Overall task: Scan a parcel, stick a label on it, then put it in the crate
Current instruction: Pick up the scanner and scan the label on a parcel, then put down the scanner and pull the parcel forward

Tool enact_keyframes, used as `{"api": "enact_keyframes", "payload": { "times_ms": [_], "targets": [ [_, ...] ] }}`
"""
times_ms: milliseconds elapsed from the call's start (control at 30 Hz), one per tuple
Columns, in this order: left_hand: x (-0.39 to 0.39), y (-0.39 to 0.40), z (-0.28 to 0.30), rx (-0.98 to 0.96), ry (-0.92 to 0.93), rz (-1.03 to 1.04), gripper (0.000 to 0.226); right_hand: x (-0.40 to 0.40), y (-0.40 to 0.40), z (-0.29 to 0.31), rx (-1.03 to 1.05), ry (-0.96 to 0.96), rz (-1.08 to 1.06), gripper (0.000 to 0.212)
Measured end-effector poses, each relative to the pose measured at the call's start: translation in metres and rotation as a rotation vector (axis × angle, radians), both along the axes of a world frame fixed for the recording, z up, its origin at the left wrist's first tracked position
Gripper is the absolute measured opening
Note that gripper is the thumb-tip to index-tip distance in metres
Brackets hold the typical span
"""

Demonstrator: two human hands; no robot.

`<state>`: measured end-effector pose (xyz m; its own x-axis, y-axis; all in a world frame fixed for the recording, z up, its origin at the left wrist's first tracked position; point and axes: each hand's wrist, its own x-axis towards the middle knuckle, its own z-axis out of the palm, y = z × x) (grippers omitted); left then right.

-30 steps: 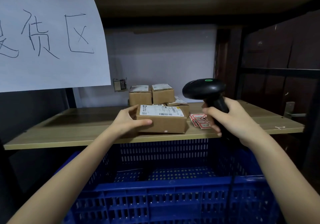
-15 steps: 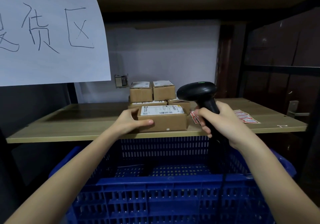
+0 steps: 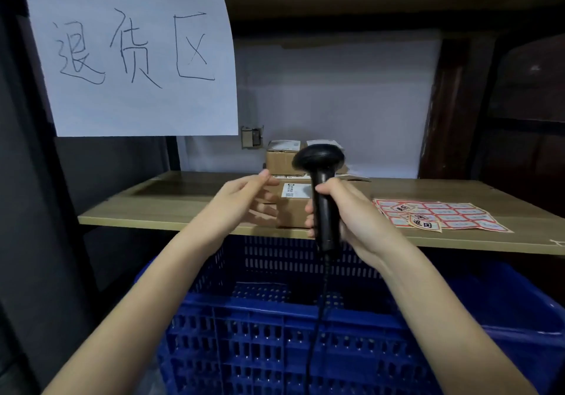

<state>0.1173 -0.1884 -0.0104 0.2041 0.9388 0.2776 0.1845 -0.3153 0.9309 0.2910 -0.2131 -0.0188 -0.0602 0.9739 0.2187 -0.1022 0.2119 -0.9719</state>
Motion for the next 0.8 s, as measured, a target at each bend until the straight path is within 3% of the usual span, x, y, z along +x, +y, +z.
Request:
{"api": "enact_keyframes", "payload": {
  "times_ms": [167,300,400,600,800],
  "targets": [
    [-0.013,-0.008,-0.006,-0.041,0.188,0.129,0.031,-0.034,0.017,-0.006,-0.067,0.055,0.123,0.019],
    [-0.032,-0.012,-0.010,-0.113,0.121,0.127,0.036,-0.062,0.037,-0.007,-0.103,0.045,0.131,0.051],
    [-0.043,-0.012,-0.010,-0.145,0.073,0.099,0.031,-0.086,0.049,-0.003,-0.118,0.075,0.114,0.054],
    [-0.072,0.010,-0.014,-0.196,-0.002,0.052,0.047,-0.119,0.073,-0.001,-0.163,0.061,0.092,0.050],
    [-0.093,0.053,-0.016,-0.188,0.044,-0.006,0.050,-0.149,0.099,0.000,-0.215,-0.173,-0.027,0.071]
  ]
}}
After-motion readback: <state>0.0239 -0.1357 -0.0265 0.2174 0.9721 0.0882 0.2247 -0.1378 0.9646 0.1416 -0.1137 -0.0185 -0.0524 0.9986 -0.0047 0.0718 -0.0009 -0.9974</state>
